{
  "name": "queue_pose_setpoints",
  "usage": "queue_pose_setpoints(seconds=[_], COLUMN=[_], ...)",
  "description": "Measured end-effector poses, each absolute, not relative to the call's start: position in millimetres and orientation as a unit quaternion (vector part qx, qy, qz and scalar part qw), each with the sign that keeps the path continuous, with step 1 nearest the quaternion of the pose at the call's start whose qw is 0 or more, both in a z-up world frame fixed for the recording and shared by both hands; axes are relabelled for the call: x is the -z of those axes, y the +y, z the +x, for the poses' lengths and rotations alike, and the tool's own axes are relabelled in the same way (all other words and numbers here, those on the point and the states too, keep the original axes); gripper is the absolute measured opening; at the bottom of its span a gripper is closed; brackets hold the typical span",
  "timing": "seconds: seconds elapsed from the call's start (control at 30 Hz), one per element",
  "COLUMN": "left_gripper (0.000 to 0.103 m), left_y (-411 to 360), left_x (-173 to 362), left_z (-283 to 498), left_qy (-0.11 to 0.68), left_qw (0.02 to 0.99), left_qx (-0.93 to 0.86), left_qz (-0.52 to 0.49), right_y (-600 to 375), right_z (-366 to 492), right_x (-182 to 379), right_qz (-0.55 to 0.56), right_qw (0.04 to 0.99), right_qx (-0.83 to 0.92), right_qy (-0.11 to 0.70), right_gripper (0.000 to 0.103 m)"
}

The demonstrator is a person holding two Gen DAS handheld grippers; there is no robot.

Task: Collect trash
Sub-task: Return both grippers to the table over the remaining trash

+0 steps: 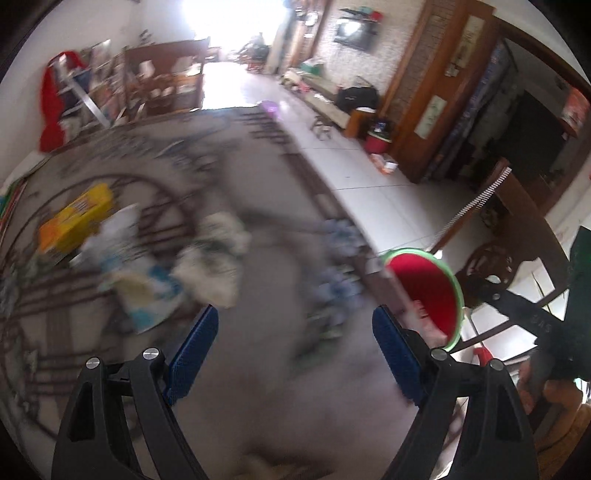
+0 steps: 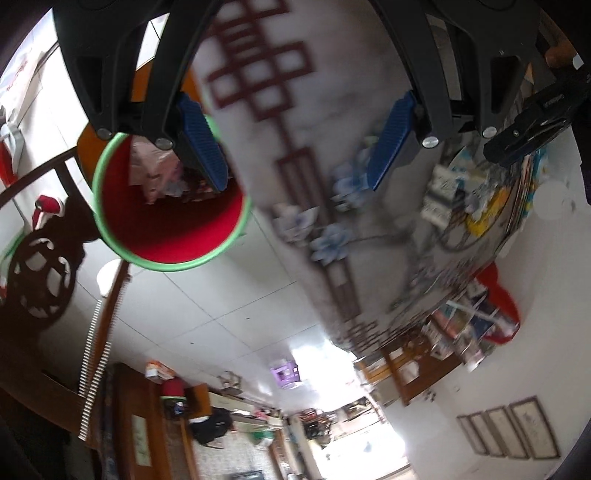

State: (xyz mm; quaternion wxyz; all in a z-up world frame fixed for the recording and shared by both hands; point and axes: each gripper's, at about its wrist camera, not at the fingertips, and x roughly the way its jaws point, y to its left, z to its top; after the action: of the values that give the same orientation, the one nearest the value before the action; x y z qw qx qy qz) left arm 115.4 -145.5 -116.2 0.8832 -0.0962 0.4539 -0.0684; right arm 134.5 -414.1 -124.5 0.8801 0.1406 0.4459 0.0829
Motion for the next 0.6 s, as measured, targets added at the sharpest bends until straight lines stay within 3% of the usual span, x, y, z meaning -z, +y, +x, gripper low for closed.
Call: queue_pose_setpoints(seconds=[0.47,0.6], left_gripper=[0.082,0.081], left_y=[-1.6,31.7], left_x=[135.9,142.5], left_z=[83.6,78.4], left_qy=[0.46,0.462], left_qw=[0.879,0.877], left_qx=[0.012,-0.005], left_qz=[-0.123,-0.136], right_y=[-264.3,-197.6], right_z=[123.6,144.2], right_x=[134.4,130.5], right_qz=[0.091,0.01], right_qw=[0.861,0.86], right_qx=[-0.144,-0.204], right_qy=[0.479,0.468], right_gripper=[0.081,0.081])
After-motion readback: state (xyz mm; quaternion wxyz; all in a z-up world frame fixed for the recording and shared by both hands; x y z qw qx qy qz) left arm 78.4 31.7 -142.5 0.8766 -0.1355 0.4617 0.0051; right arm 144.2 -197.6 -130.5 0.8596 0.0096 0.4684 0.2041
